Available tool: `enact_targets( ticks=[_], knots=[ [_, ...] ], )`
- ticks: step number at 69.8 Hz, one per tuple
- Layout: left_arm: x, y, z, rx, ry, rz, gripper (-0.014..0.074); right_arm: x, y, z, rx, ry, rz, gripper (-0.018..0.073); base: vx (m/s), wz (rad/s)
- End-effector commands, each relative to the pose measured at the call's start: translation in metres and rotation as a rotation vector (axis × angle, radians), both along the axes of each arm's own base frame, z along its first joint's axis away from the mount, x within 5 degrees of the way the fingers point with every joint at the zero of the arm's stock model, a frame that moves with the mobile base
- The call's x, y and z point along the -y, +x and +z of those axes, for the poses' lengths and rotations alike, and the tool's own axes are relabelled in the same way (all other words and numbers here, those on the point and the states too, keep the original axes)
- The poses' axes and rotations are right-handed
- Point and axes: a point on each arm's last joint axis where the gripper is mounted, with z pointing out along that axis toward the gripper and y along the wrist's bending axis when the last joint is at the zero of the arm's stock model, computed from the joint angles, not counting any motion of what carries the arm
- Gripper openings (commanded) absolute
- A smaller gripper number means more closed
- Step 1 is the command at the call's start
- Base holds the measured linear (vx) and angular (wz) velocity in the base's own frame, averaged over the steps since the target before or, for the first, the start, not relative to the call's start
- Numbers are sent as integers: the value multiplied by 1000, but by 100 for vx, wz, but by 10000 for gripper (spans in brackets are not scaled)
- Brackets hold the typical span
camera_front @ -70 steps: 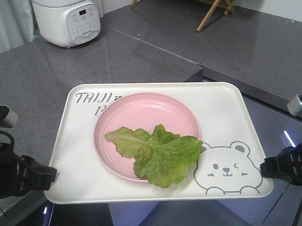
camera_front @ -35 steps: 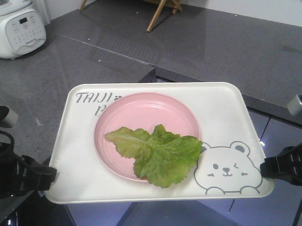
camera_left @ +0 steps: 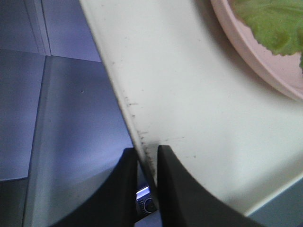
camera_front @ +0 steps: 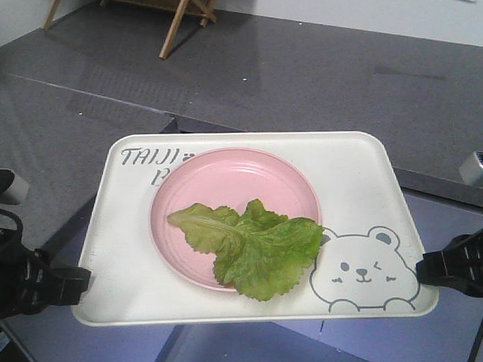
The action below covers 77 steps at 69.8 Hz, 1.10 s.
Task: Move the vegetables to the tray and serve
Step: 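Hold the tray level with both grippers while the base turns and drives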
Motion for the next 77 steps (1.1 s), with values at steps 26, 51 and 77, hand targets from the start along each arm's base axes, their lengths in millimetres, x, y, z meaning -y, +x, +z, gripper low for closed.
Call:
enact_targets(
  ticks=[26, 51, 77],
  knots=[
    [5, 1, 16, 77, -61, -9, -6, -7, -2, 15, 61, 54, 44, -3, 10, -41],
    [5, 1, 16, 77, -61, -9, -6, -7, -2, 15, 61, 54, 44, -3, 12, -43],
    [5, 1, 16, 77, -61, -9, -6, -7, -2, 15, 61, 55, 44, -3, 9, -23]
  ],
)
